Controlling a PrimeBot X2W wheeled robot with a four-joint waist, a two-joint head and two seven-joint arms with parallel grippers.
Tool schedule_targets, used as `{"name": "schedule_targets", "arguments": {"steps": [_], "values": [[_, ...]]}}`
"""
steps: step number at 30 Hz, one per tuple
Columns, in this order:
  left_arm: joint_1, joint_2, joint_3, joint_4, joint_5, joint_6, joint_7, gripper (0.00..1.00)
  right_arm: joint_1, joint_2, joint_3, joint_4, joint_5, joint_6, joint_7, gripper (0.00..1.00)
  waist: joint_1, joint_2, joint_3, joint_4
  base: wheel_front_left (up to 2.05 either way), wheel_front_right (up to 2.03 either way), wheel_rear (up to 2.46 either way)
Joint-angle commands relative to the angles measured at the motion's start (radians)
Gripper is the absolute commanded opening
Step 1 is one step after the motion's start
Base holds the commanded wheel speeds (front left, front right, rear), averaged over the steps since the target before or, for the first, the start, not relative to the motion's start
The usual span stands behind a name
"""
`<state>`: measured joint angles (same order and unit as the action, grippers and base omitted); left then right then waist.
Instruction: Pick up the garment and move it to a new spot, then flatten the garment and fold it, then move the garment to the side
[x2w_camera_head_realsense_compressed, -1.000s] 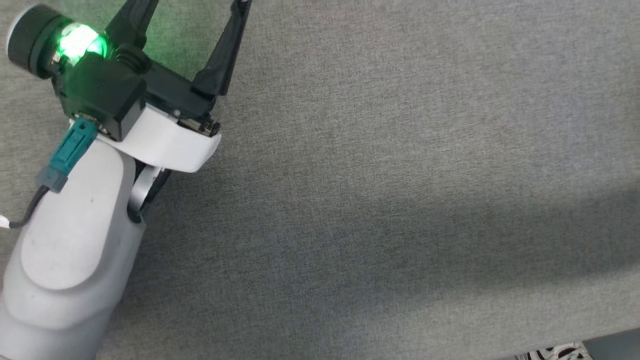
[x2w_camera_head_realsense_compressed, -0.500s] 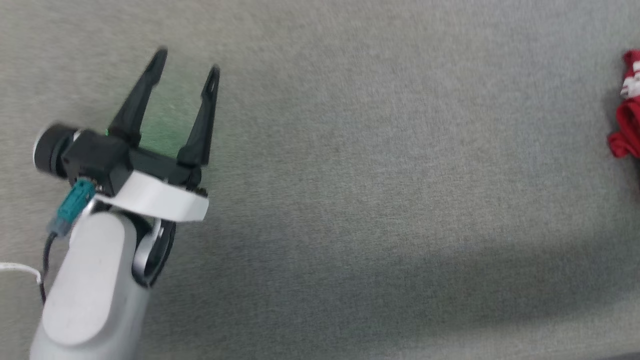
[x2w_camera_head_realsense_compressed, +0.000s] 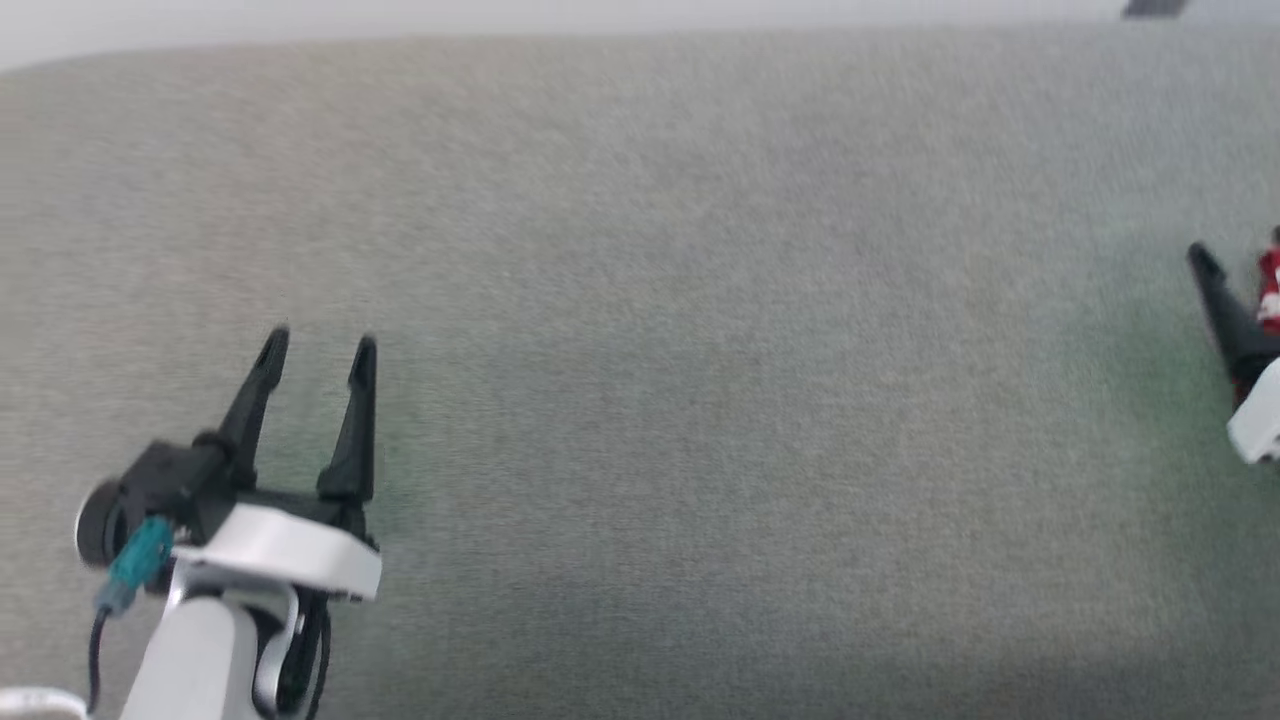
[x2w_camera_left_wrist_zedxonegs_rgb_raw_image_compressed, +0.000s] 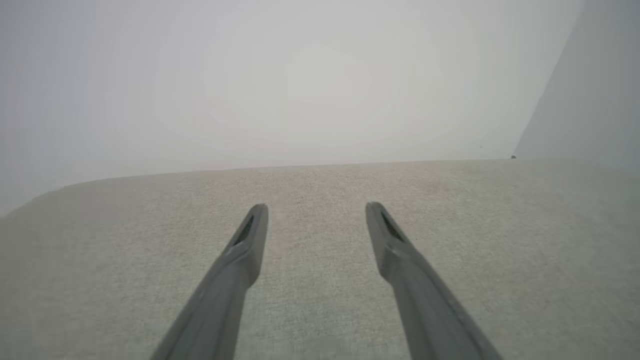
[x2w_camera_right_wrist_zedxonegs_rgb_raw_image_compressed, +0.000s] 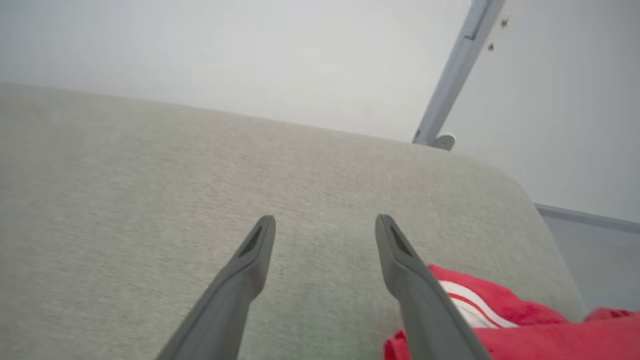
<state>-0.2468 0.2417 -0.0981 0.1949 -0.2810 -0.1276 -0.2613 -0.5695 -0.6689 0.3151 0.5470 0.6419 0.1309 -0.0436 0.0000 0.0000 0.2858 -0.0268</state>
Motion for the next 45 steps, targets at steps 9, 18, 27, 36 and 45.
{"name": "schedule_targets", "arguments": {"steps": [9, 18, 27, 36, 45], "values": [[0.137, -0.042, 0.055, 0.016, -0.014, -0.003, -0.005, 1.0, 0.188, 0.069, -0.003, -0.076, 0.023, 0.0, -0.159, 1.0, 0.0, 0.0, -0.143, 0.077, 0.0, 0.0, 0.0], [0.245, -0.069, 0.099, 0.018, 0.006, -0.003, -0.005, 1.0, 0.387, 0.166, -0.088, -0.162, 0.001, 0.0, -0.219, 1.0, 0.0, 0.0, -0.232, 0.087, 0.0, 0.0, 0.0], [0.309, -0.089, 0.132, -0.016, 0.019, -0.003, -0.005, 1.0, 0.544, 0.255, -0.239, -0.325, -0.087, 0.0, -0.221, 1.0, 0.0, 0.0, -0.269, 0.094, 0.0, 0.0, 0.0], [0.379, -0.111, 0.158, -0.107, 0.034, -0.003, -0.005, 1.0, 0.638, 0.307, -0.311, -0.464, -0.143, 0.0, -0.212, 1.0, 0.0, 0.0, -0.268, 0.088, 0.0, 0.0, 0.0], [0.411, -0.128, 0.173, -0.144, 0.044, -0.003, -0.005, 1.0, 0.668, 0.34, -0.356, -0.524, -0.163, 0.0, -0.184, 1.0, 0.0, 0.0, -0.259, 0.086, 0.0, 0.0, 0.0]]}}
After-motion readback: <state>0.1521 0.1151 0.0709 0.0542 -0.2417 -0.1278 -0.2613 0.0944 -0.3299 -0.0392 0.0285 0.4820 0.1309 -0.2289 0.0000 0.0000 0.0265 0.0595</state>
